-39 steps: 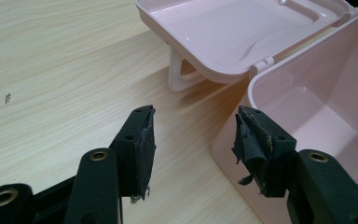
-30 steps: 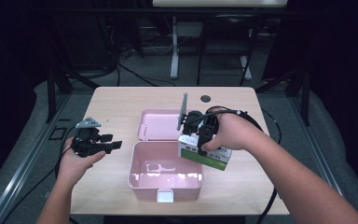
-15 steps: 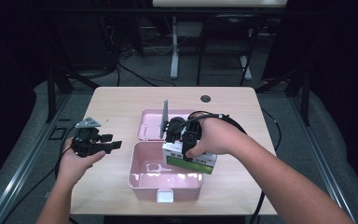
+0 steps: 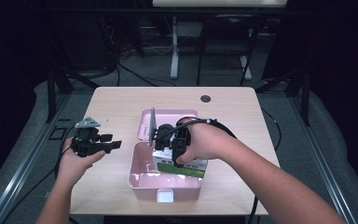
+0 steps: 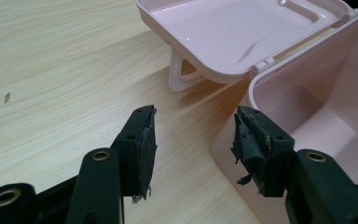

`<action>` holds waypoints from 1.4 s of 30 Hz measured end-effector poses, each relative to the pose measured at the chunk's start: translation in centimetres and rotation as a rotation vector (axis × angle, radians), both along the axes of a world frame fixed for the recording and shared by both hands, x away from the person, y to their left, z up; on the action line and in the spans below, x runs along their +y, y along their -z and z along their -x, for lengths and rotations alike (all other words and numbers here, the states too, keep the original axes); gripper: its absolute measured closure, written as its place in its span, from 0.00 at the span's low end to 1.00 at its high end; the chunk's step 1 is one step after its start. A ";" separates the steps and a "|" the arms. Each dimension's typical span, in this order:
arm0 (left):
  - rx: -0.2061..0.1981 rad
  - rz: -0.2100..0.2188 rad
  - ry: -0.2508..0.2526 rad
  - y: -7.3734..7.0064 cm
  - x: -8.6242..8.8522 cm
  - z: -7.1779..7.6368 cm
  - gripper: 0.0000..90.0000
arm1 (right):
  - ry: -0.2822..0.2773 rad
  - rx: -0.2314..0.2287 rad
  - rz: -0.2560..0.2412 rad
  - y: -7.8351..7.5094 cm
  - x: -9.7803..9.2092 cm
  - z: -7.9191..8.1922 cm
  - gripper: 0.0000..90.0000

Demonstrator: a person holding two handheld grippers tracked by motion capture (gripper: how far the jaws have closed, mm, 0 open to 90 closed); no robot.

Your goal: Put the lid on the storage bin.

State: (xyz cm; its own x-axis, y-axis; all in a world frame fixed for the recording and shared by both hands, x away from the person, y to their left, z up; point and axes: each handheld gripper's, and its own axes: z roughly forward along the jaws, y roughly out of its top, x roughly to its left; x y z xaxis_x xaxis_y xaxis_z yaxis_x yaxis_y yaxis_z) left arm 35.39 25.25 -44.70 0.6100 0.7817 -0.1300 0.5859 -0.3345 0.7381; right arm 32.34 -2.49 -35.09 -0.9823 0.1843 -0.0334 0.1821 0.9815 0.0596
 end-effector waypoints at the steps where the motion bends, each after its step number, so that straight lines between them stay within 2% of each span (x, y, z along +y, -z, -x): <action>1: 0.000 0.000 0.000 0.0 0.0 0.0 0.54 | -0.005 -0.001 0.000 0.1 0.1 0.1 0.68; 13: -0.005 0.005 -0.004 0.0 0.1 0.0 0.54 | -0.062 -0.002 0.012 1.0 1.2 0.5 0.68; 17: -0.005 0.007 -0.005 0.0 0.1 0.0 0.54 | -0.071 0.012 0.002 1.5 1.2 0.5 0.68; 20: -0.005 0.005 -0.003 0.0 0.1 0.0 0.54 | -0.092 0.019 0.030 2.3 1.3 0.7 0.68; 26: 0.000 0.007 -0.006 0.0 0.1 0.0 0.54 | -0.095 0.035 0.036 3.4 1.2 0.7 0.68; 42: 0.000 0.009 -0.004 0.1 0.2 -0.1 0.54 | -0.125 0.026 0.058 5.8 1.5 0.7 0.68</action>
State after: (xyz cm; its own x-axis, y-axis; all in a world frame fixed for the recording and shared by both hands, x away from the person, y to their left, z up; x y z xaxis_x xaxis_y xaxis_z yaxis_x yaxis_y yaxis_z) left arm 35.45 25.44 -44.75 0.6066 0.7831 -0.1374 0.5877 -0.3253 0.7408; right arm 31.64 -1.02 -40.90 -0.9981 0.0592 -0.0150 0.0592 0.9982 -0.0013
